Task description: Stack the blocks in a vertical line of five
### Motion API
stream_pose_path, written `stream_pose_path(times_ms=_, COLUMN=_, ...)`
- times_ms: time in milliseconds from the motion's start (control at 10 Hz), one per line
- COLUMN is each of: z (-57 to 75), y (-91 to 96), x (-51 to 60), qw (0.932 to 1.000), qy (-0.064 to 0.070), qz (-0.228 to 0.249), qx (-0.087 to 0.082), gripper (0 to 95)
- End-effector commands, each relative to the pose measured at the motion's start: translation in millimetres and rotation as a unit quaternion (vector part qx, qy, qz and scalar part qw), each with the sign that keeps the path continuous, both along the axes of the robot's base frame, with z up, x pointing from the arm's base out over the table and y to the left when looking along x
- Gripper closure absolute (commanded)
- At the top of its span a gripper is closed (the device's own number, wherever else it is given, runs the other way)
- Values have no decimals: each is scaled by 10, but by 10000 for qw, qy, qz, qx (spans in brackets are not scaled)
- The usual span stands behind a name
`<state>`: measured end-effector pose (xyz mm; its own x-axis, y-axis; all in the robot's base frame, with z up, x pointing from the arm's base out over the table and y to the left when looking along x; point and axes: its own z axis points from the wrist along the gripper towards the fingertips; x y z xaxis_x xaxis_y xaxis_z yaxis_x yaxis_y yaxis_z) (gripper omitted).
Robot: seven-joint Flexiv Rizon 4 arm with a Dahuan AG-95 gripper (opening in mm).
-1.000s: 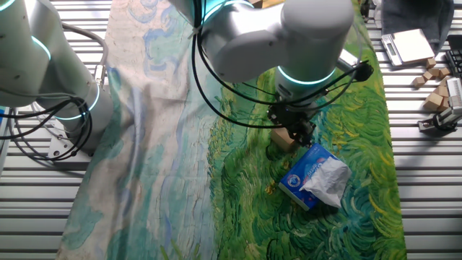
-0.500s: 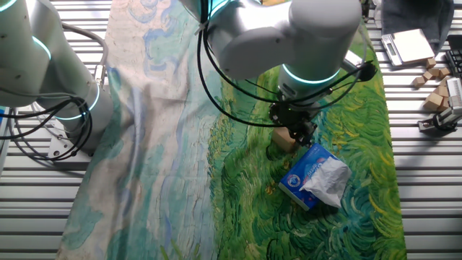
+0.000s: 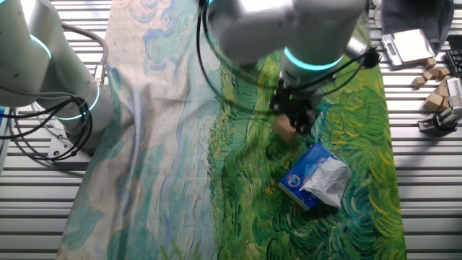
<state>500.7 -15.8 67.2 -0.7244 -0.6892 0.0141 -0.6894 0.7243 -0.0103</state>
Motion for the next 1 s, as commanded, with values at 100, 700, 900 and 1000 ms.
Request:
stream_pose_path(times_ms=100, z=296, y=386, x=-49, qw=10000, qy=85, qz=-9, qx=18, gripper=950)
stream_pose_path(times_ms=700, z=857, y=1019, x=-454, qw=9995, qy=253, qz=-105, qx=-145, gripper=950)
stream_pose_path(times_ms=900, z=852, y=1009, x=-447, qw=9993, qy=266, qz=-53, qx=-249, gripper=950)
stream_pose_path(times_ms=1000, z=852, y=1009, x=-447, qw=9994, qy=269, qz=4, qx=-235, gripper=950)
